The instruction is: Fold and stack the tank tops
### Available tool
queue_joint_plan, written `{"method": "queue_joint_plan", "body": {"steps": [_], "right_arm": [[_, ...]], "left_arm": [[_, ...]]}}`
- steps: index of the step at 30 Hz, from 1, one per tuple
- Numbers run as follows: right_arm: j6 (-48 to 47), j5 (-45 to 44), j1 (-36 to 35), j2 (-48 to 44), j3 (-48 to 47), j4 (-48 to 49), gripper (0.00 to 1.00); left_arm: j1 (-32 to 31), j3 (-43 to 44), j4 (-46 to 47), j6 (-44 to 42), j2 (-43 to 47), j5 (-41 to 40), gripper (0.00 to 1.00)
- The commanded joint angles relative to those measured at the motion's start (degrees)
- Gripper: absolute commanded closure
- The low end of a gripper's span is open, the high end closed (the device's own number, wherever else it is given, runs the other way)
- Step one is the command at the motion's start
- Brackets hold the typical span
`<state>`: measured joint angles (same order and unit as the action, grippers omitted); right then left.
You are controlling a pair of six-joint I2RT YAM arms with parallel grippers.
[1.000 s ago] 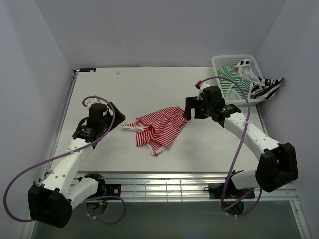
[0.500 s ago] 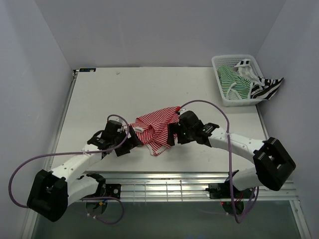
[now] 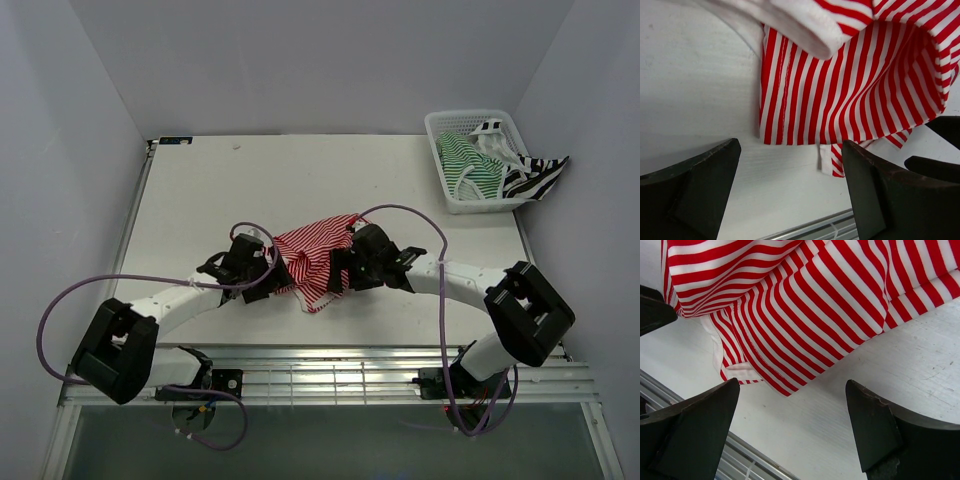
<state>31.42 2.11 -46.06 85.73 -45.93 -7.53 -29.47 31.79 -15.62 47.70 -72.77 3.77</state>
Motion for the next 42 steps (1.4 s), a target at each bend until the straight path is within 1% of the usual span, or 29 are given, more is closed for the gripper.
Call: {"method": "queue_joint_plan", "body": {"steps": [1, 2, 5, 6, 7, 9, 10, 11, 12, 13, 17, 20, 21, 23, 25, 26, 27, 29, 30, 31, 35, 36, 38, 40, 42], "right_arm": [[1.36, 0.79, -0.61, 0.75, -0.39, 2.26, 0.08], [1.54, 0.70, -0.61, 0.84, -0.30, 2.43, 0.08], [2.33, 0.53, -0.61, 1.10, -0.04, 2.96, 0.07], [2.59, 0.79, -0.61, 1.19, 0.23, 3.57, 0.06], [2.33, 1.05, -0.69, 1.28, 0.23, 3.92, 0.04], [2.24, 1.14, -0.87, 1.71, -0.12, 4.10, 0.01], [2.24, 1.14, -0.87, 1.98, -0.30, 4.01, 0.00], [2.16, 1.06, -0.96, 2.07, -0.47, 3.67, 0.00], [2.15, 1.14, -0.96, 2.59, -0.73, 3.23, 0.02], [2.24, 1.06, -1.04, 2.77, -1.00, 3.05, 0.06], [3.29, 0.62, -1.22, 2.86, -1.09, 2.43, 0.10], [4.00, -0.44, -1.48, 2.25, -0.83, 1.73, 0.15], [4.35, -1.05, -1.40, 1.90, -0.83, 1.55, 0.21], [4.44, -1.32, -1.57, 1.54, -0.65, 1.29, 0.25], [4.70, -1.41, -1.49, 1.19, -0.65, 1.20, 0.34], [4.70, -1.49, -1.57, 1.19, -0.82, 1.03, 0.39], [4.96, -1.75, -1.57, 1.19, -0.83, 1.03, 0.52], [5.14, -1.93, -1.49, 0.84, -0.56, 1.37, 0.67], [5.23, -3.76, -1.57, 0.40, -0.39, 1.46, 0.82], [5.32, -4.13, -1.57, 0.05, -0.21, 1.55, 0.92], [4.18, -5.89, -1.57, -2.75, -0.73, 0.94, 0.92], [3.48, -7.11, -1.49, -3.20, -2.39, -2.11, 0.92], [1.47, -8.43, -1.57, -4.87, -4.07, -5.46, 0.92], [-0.12, -9.84, -1.57, -8.81, -5.65, -9.06, 0.92], [-2.58, -9.93, -0.96, -13.54, -7.76, -10.92, 0.92]], "left_arm": [[-0.23, 1.08, 1.55, -2.96, -2.98, -2.72, 0.07], [-0.23, 1.08, 1.82, -3.49, -3.86, -1.76, 0.07], [-0.23, 0.29, 3.48, -5.07, -4.57, -0.17, 0.14], [-0.23, 0.12, 3.84, -5.25, -4.83, 0.44, 0.24], [-0.23, -0.32, 4.80, -5.51, -4.75, 0.88, 0.30], [-0.32, -0.59, 5.85, -5.60, -4.92, 2.72, 0.46], [-0.32, -0.85, 7.08, -5.78, -4.92, 3.43, 0.63], [-0.32, -0.85, 7.70, -5.78, -4.92, 4.13, 0.73], [-0.41, -0.85, 8.49, -6.04, -5.01, 5.27, 0.84], [-0.32, -0.77, 8.93, -6.22, -5.10, 6.33, 1.00], [-0.41, -0.50, 9.73, -5.78, -3.70, 7.13, 1.00], [-0.41, -2.25, 11.66, -4.12, 1.04, 7.39, 1.00], [-0.41, -2.78, 12.18, -3.59, 2.27, 7.48, 1.00], [-0.41, -3.57, 13.07, -2.80, 5.52, 7.83, 1.00], [-0.41, -4.10, 12.89, -2.00, 7.02, 7.74, 1.00], [-0.41, -4.28, 12.81, -1.83, 8.16, 7.66, 1.00], [-0.41, -4.37, 12.72, -1.30, 8.70, 7.74, 1.00], [-0.41, -4.28, 12.63, -0.95, 9.66, 8.35, 1.00], [-0.41, -4.28, 12.72, -0.51, 10.45, 8.53, 1.00], [-0.41, -4.11, 12.72, -0.33, 11.07, 8.62, 1.00], [-0.41, -3.41, 12.98, 1.07, 14.14, 7.83, 1.00], [-0.32, -2.97, 12.46, 1.42, 15.37, 6.96, 1.00], [-0.32, -0.69, 11.84, 2.22, 16.87, 5.73, 1.00], [-0.32, 1.86, 9.92, 2.92, 18.71, 2.75, 1.00], [-0.32, 7.74, 8.59, 2.83, 19.51, 1.33, 1.00]]}}
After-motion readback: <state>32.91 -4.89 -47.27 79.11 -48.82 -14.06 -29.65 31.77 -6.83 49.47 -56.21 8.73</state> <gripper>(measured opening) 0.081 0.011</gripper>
